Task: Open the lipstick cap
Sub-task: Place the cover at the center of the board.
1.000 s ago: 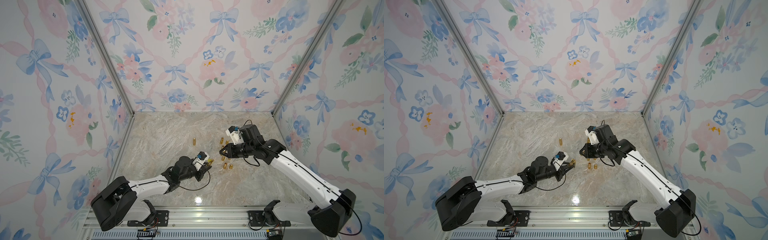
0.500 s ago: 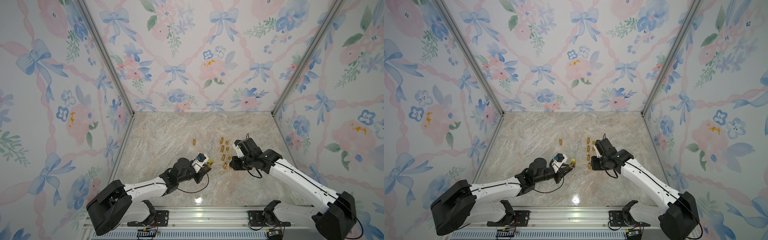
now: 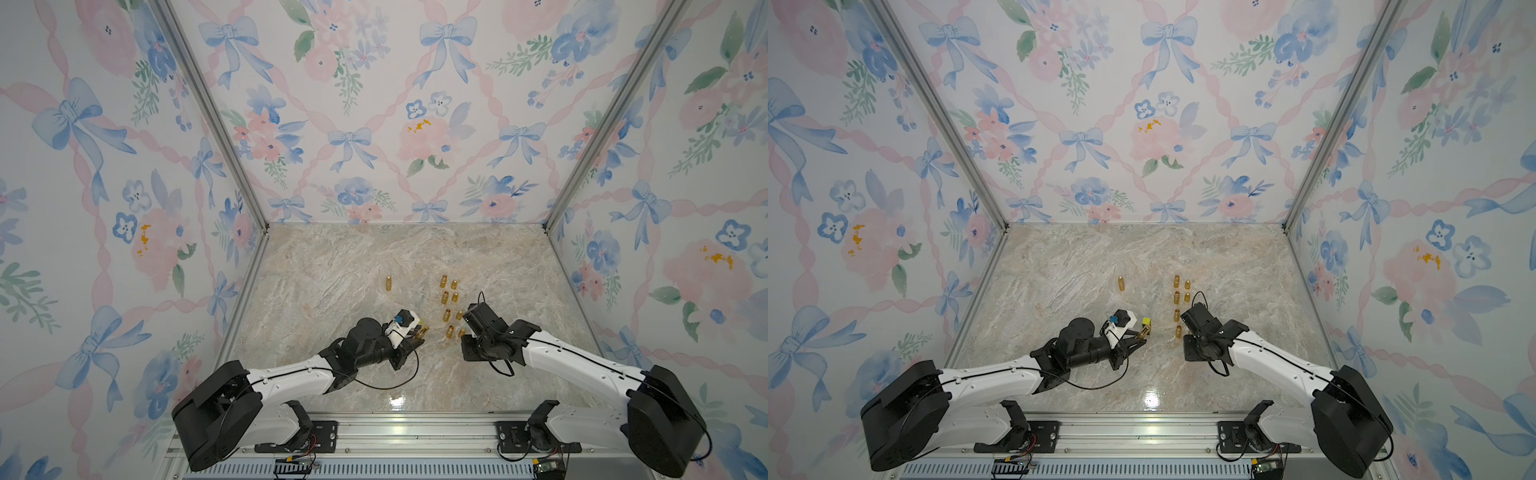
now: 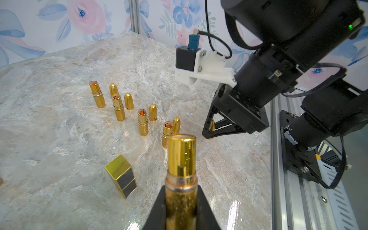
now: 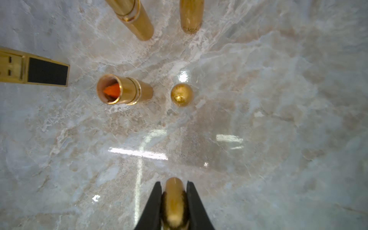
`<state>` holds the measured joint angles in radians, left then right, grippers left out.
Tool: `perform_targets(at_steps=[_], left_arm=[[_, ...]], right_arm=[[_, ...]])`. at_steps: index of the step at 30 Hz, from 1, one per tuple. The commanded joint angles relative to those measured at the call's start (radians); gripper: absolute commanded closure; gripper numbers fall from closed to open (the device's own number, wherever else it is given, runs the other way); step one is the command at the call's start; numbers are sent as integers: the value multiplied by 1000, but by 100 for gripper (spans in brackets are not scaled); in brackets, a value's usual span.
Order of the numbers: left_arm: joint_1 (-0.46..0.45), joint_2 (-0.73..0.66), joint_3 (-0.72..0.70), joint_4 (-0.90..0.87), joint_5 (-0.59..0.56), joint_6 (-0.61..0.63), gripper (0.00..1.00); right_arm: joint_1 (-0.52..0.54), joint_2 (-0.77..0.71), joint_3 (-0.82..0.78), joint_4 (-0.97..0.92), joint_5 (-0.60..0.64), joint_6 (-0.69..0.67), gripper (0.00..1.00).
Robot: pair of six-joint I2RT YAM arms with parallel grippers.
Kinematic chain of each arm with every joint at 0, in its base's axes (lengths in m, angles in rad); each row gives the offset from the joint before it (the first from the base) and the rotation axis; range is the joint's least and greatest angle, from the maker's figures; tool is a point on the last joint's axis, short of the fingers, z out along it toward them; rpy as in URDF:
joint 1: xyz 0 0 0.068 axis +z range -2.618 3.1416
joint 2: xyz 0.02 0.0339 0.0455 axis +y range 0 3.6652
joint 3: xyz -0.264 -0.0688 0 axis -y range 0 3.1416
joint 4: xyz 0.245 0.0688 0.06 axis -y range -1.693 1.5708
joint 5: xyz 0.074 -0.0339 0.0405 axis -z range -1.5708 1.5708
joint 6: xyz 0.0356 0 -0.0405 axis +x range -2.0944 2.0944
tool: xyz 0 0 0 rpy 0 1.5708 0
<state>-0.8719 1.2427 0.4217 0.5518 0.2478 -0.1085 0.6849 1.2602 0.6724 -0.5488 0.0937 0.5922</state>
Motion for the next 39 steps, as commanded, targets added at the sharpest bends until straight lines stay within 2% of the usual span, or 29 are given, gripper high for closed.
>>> perform_targets(at_steps=[1, 7, 12, 22, 33, 39], left_arm=[[-9, -12, 2, -4, 2, -8, 100], [-9, -14, 4, -3, -1, -7, 100], [-9, -12, 8, -3, -1, -5, 100], [-9, -12, 13, -3, -4, -2, 100], [-10, -1, 21, -2, 2, 7, 100], [-25, 40, 49, -2, 2, 1, 100]], right_arm=[[14, 37, -27, 82, 49, 23, 80], [34, 68, -46, 128, 110, 12, 80], [38, 84, -61, 146, 113, 12, 79], [50, 81, -70, 154, 115, 5, 69], [46, -63, 75, -64, 132, -17, 47], [42, -122, 218, -227, 44, -45, 43]])
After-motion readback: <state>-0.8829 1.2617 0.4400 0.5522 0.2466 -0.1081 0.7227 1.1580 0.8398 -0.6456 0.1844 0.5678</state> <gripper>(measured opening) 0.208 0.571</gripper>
